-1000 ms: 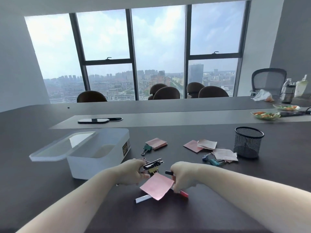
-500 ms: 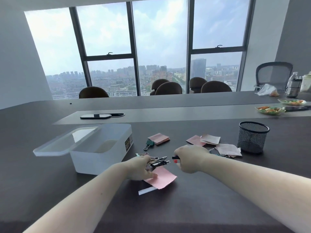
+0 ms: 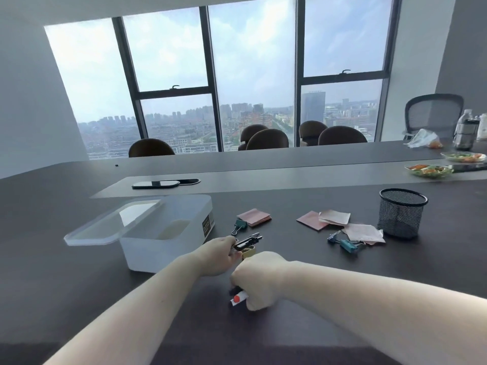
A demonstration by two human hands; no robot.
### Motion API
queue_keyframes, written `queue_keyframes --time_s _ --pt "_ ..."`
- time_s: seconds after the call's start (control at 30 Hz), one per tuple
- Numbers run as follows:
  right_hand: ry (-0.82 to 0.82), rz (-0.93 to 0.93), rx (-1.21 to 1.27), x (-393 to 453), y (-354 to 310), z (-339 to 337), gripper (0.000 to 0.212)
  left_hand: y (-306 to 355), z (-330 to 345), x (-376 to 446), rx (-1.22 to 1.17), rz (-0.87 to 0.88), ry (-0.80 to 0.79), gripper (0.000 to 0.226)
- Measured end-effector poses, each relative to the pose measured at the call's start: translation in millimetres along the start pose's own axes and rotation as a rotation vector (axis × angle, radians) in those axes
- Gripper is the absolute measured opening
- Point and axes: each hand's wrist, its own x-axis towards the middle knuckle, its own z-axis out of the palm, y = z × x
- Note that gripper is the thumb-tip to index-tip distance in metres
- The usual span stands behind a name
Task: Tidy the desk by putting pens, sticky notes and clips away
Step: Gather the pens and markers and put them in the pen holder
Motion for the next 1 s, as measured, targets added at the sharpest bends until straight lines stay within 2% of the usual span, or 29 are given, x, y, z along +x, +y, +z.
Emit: queue_keyframes --time_s 0.1,0.17,0.23,0.3,0.4,0.47,0.6,0.67,0.8,0.9,1.0 --pt "0.038 0.021 0.047 -1.2 4.4 1.7 0.017 1.3 1.7 1.7 -0.027 0.020 0.035 0.028" --pt "0.110 0.040 0.130 -2.4 9.9 1.7 0.008 3.1 2.3 2.9 -0.059 0.031 0.061 0.029" --pt "0.182 0.080 0.194 -2.7 19.9 2.1 0.019 6.9 1.1 4.5 -0.091 0.031 0.111 0.031" --pt "0.285 0.119 0.295 -2.7 30.0 1.6 0.010 10.7 -1.3 8.3 -0.116 0.032 0.193 0.028" --pt "0.451 0.226 0.508 -3.2 45.5 -2.5 0.039 14.3 -5.5 16.8 -0.167 0.034 0.306 0.015" --pt "0.558 0.284 0.653 -3.6 52.6 -6.7 0.045 17.5 -8.8 22.9 -0.204 0.038 0.387 0.005" --pt "0.764 0.450 0.824 -7.3 72.9 -15.4 0.050 25.9 -14.2 34.0 -0.373 0.029 0.586 0.022" --pt "0.835 0.522 0.843 -10.2 86.9 -12.2 0.055 33.2 -14.7 36.2 -0.497 0.050 0.654 0.021" --pt "0.915 0.640 1.012 -15.6 112.1 8.5 0.045 51.9 -8.8 42.8 -0.740 0.068 0.739 0.018" --pt "0.991 0.677 1.174 -17.5 126.2 32.6 0.039 66.8 -0.2 52.7 -0.880 0.089 0.745 0.017" --pt "1.047 0.739 1.146 -16.4 133.7 55.2 0.042 81.9 8.0 62.9 -0.902 0.091 0.768 0.016"
